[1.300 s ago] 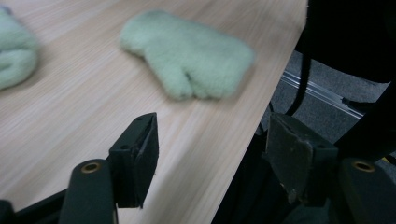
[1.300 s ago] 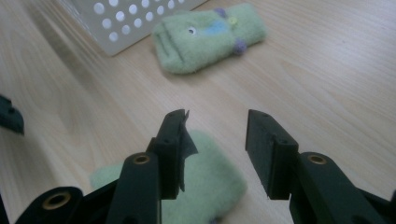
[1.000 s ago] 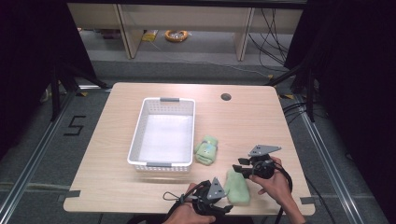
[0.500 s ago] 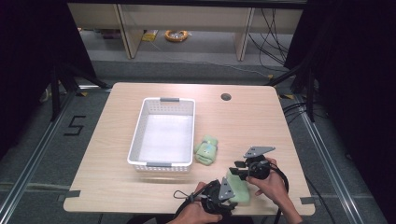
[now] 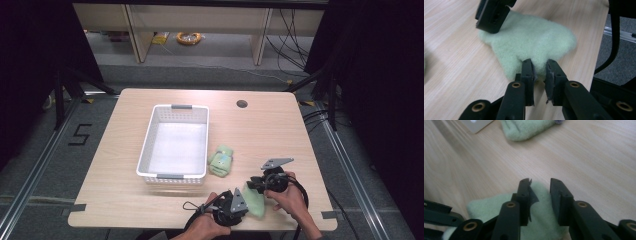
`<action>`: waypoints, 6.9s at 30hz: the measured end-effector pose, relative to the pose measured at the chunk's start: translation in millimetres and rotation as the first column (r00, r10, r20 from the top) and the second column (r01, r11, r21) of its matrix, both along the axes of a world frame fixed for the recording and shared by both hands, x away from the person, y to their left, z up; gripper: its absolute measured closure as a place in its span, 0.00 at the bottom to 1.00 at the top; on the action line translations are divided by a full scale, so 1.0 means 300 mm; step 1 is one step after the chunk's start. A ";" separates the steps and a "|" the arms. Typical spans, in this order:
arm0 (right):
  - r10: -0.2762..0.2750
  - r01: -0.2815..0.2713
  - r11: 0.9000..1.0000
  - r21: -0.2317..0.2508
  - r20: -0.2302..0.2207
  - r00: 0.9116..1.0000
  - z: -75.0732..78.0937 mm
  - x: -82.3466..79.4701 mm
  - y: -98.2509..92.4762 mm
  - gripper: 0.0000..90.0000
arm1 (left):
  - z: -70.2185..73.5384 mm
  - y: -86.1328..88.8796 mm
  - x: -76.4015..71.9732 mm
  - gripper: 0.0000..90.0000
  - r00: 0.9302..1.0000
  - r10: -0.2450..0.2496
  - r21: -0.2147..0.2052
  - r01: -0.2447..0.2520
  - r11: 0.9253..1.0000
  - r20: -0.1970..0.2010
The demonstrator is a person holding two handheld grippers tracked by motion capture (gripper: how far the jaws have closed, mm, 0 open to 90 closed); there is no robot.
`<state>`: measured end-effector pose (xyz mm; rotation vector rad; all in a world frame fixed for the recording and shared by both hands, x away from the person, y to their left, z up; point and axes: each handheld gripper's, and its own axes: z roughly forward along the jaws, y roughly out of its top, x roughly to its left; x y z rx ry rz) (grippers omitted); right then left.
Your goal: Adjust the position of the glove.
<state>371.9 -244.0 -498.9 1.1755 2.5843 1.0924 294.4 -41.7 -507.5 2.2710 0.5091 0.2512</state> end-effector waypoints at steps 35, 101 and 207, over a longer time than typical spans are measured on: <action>-0.054 0.058 0.994 0.097 -0.039 0.998 -0.009 -0.124 0.014 0.93 | 0.005 0.193 0.101 0.89 0.995 0.096 0.025 -0.097 0.995 0.029; 0.142 -0.130 0.986 -0.107 0.113 0.983 0.009 0.277 0.311 0.70 | 0.021 0.457 -0.067 0.31 0.956 0.258 -0.109 -0.274 0.956 -0.139; -0.084 0.068 0.964 0.258 0.054 0.995 0.050 -0.277 0.109 0.79 | 0.057 0.251 0.091 0.90 0.984 0.165 -0.151 -0.173 0.973 -0.065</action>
